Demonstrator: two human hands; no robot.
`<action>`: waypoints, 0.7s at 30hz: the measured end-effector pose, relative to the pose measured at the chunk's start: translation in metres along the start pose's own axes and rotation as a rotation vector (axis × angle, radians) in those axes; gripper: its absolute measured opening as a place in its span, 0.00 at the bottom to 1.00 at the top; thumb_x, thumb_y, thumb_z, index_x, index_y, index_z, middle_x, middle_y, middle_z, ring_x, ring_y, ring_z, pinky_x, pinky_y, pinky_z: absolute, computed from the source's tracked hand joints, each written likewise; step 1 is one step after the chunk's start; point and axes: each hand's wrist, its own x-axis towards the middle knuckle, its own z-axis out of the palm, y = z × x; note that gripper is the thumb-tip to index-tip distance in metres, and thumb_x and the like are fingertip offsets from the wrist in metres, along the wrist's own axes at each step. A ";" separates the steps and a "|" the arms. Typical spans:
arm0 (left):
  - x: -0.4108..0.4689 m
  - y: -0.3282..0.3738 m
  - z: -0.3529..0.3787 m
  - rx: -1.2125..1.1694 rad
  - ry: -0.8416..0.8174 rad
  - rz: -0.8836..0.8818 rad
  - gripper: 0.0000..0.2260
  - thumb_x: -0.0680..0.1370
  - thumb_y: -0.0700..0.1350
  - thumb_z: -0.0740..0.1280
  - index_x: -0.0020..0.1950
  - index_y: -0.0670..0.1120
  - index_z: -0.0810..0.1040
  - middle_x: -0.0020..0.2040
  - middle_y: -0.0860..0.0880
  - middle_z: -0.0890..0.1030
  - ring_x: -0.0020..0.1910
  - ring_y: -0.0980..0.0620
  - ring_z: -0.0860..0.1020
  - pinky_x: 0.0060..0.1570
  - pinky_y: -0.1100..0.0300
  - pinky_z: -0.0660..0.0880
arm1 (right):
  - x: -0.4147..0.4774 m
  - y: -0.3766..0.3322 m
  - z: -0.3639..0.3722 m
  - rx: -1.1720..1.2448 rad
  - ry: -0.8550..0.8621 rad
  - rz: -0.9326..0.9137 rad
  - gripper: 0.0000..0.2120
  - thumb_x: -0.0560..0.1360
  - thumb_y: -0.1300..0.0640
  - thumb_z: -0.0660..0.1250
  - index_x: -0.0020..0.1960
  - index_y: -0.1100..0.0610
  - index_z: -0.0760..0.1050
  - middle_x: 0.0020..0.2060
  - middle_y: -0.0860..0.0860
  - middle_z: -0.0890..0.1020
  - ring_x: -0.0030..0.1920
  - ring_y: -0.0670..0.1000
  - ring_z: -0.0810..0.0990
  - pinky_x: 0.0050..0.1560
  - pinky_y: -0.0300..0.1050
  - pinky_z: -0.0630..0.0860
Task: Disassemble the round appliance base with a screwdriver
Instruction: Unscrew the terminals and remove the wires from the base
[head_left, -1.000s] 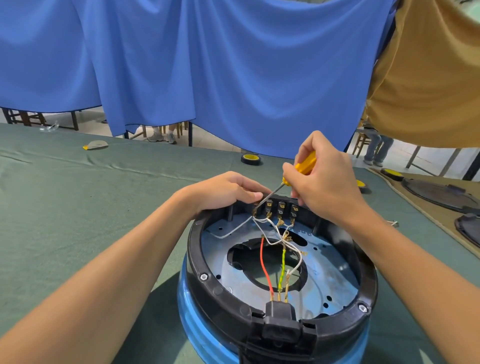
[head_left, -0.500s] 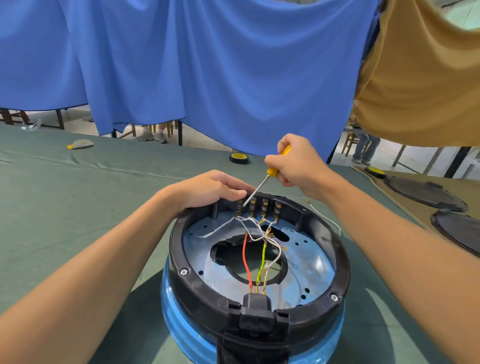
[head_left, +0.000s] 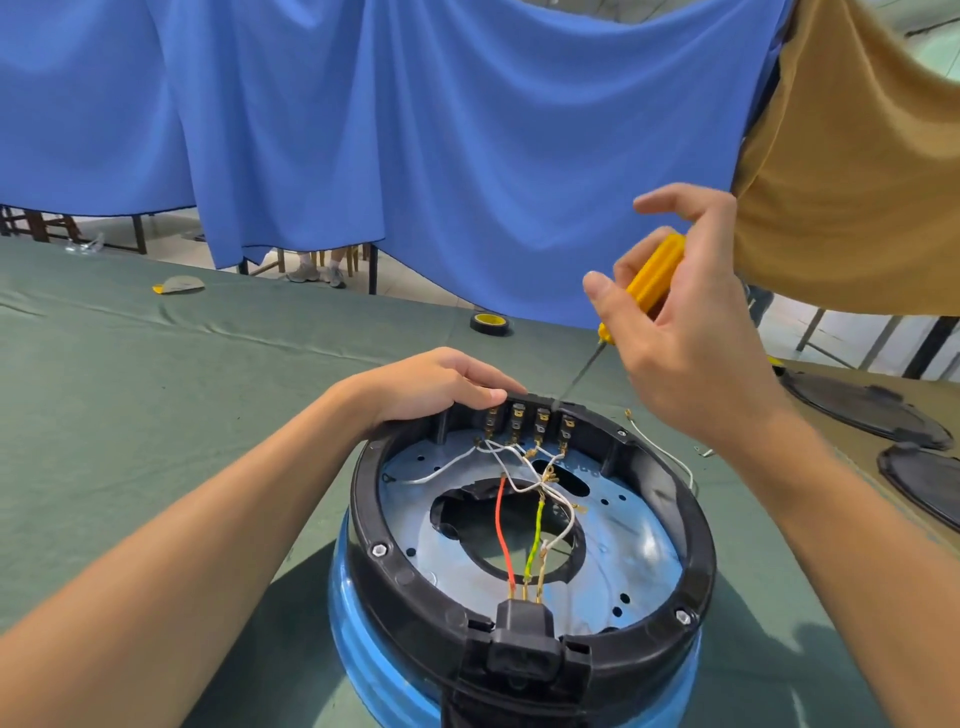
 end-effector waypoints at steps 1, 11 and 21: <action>0.000 0.000 0.000 -0.001 0.000 -0.003 0.13 0.82 0.44 0.62 0.61 0.56 0.81 0.62 0.57 0.80 0.64 0.58 0.75 0.72 0.49 0.62 | 0.002 -0.003 -0.001 -0.018 -0.047 -0.024 0.18 0.78 0.59 0.65 0.62 0.52 0.59 0.36 0.51 0.72 0.32 0.46 0.72 0.36 0.37 0.70; -0.003 0.004 0.001 -0.031 -0.010 0.063 0.10 0.74 0.51 0.64 0.44 0.64 0.84 0.43 0.62 0.83 0.44 0.63 0.78 0.56 0.58 0.70 | -0.004 -0.002 0.022 -0.395 -0.726 0.024 0.06 0.74 0.54 0.70 0.43 0.47 0.73 0.39 0.48 0.78 0.41 0.49 0.72 0.40 0.43 0.69; -0.005 0.005 0.001 -0.055 -0.016 0.077 0.11 0.74 0.48 0.63 0.48 0.59 0.83 0.49 0.58 0.84 0.50 0.59 0.80 0.57 0.57 0.72 | -0.017 0.006 0.045 -0.506 -0.768 0.100 0.08 0.72 0.57 0.70 0.42 0.46 0.73 0.47 0.54 0.80 0.48 0.56 0.76 0.47 0.52 0.77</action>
